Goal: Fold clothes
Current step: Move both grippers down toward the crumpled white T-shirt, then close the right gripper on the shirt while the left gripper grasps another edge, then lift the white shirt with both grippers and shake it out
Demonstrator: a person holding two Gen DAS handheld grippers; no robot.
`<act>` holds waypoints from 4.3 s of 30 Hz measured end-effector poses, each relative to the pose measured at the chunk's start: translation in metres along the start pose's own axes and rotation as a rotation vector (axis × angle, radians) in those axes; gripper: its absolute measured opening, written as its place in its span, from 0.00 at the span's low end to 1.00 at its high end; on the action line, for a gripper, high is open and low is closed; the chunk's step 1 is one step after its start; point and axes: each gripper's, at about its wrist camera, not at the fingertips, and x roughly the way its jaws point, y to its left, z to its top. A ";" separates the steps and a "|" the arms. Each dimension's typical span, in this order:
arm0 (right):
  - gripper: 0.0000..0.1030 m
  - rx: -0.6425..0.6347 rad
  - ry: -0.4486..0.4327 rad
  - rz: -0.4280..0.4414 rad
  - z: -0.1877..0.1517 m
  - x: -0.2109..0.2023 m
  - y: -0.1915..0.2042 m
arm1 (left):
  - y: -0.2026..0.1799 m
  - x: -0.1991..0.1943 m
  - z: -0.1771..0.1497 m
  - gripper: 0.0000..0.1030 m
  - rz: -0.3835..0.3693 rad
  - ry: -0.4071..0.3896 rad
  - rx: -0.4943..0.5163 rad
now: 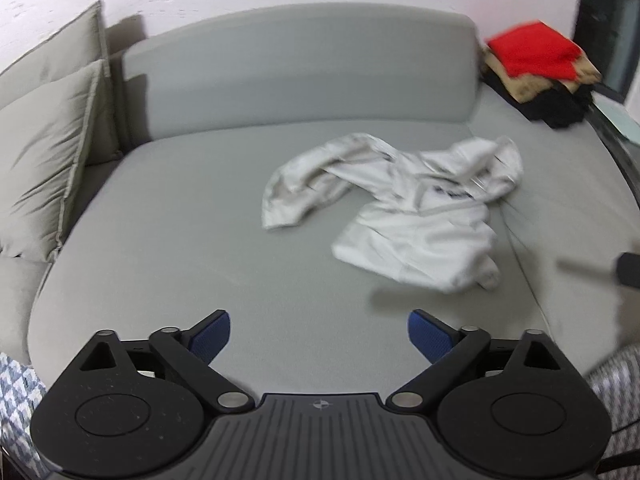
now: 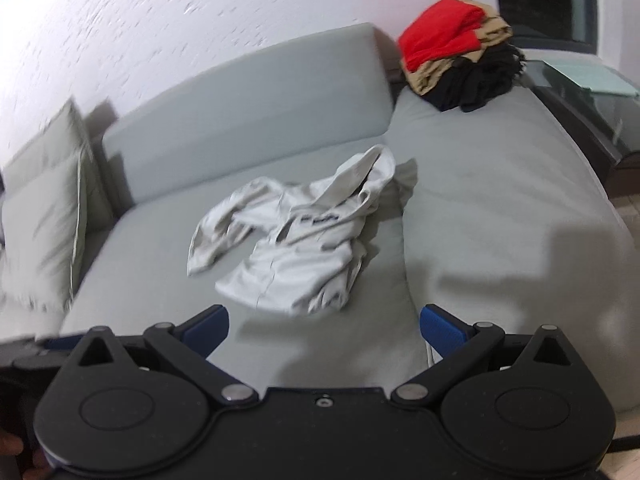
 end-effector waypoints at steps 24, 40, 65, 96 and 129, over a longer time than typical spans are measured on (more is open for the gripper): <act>0.85 0.140 0.297 0.076 0.055 0.224 -0.020 | 0.004 0.114 0.017 0.59 -0.157 -0.006 -0.118; 0.17 0.356 -0.262 0.620 0.061 0.178 0.047 | 0.056 0.049 0.008 0.65 -0.024 -0.196 -0.134; 0.36 0.151 0.195 0.204 0.114 0.245 0.032 | 0.030 0.101 -0.002 0.68 -0.092 -0.174 0.130; 0.04 0.309 -0.040 0.162 0.113 0.111 -0.049 | -0.039 -0.012 -0.042 0.02 -0.225 -0.425 0.461; 0.48 0.464 0.099 0.187 -0.054 0.035 -0.125 | -0.025 0.079 -0.127 0.31 -0.405 0.205 -0.231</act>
